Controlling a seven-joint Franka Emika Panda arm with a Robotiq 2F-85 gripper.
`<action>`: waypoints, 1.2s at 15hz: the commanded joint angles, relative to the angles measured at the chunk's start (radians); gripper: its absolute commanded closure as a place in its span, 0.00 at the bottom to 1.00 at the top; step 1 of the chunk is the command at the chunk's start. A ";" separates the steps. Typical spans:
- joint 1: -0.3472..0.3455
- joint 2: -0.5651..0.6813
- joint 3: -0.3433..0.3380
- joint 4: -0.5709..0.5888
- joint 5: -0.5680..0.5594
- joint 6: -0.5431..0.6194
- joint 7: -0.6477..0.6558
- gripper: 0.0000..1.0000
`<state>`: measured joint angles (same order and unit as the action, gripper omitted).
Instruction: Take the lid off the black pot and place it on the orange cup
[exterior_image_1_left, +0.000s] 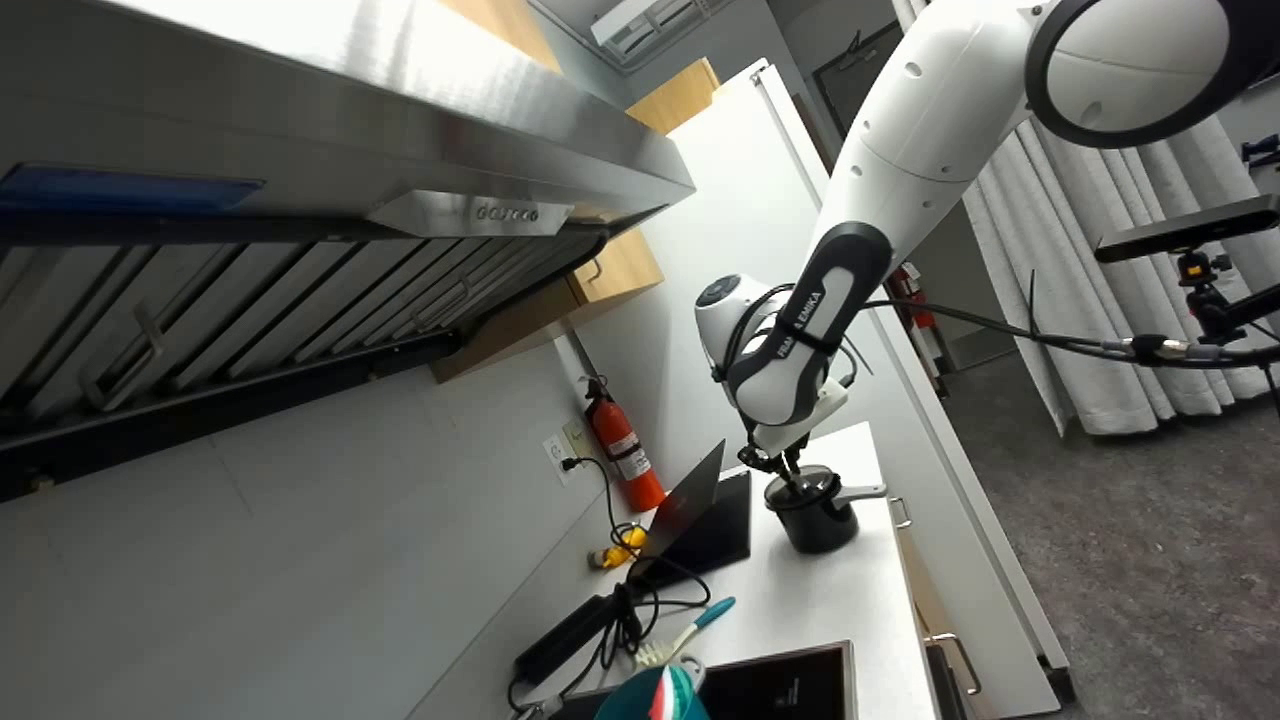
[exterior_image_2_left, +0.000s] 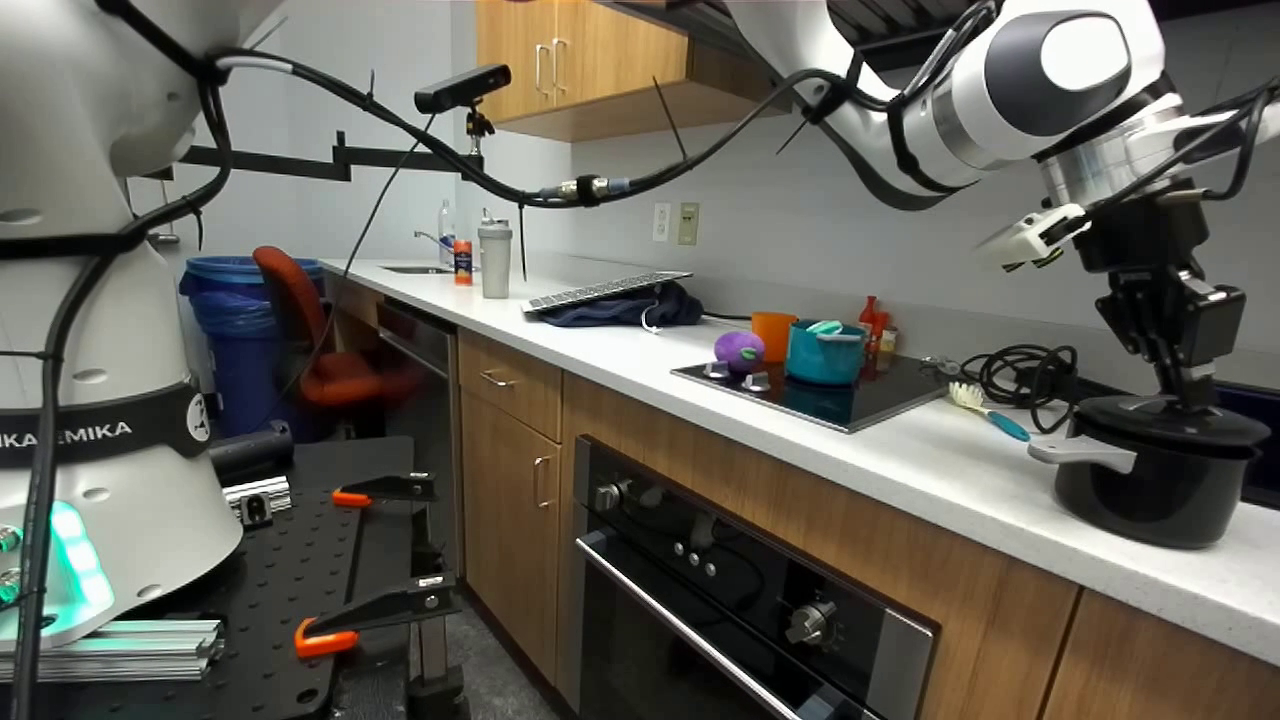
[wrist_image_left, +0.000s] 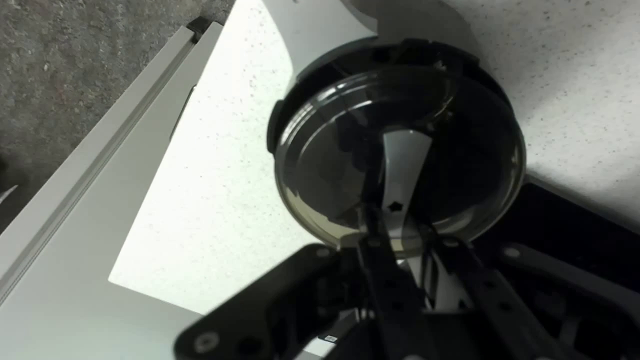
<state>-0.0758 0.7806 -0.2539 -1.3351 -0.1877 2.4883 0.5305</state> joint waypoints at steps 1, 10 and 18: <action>0.026 -0.067 -0.009 -0.051 0.017 -0.016 -0.044 0.96; 0.100 -0.259 0.035 -0.289 -0.013 0.041 -0.144 0.96; 0.153 -0.350 0.095 -0.470 -0.034 0.108 -0.212 0.96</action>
<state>0.0615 0.4925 -0.1724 -1.7073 -0.2029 2.5427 0.3481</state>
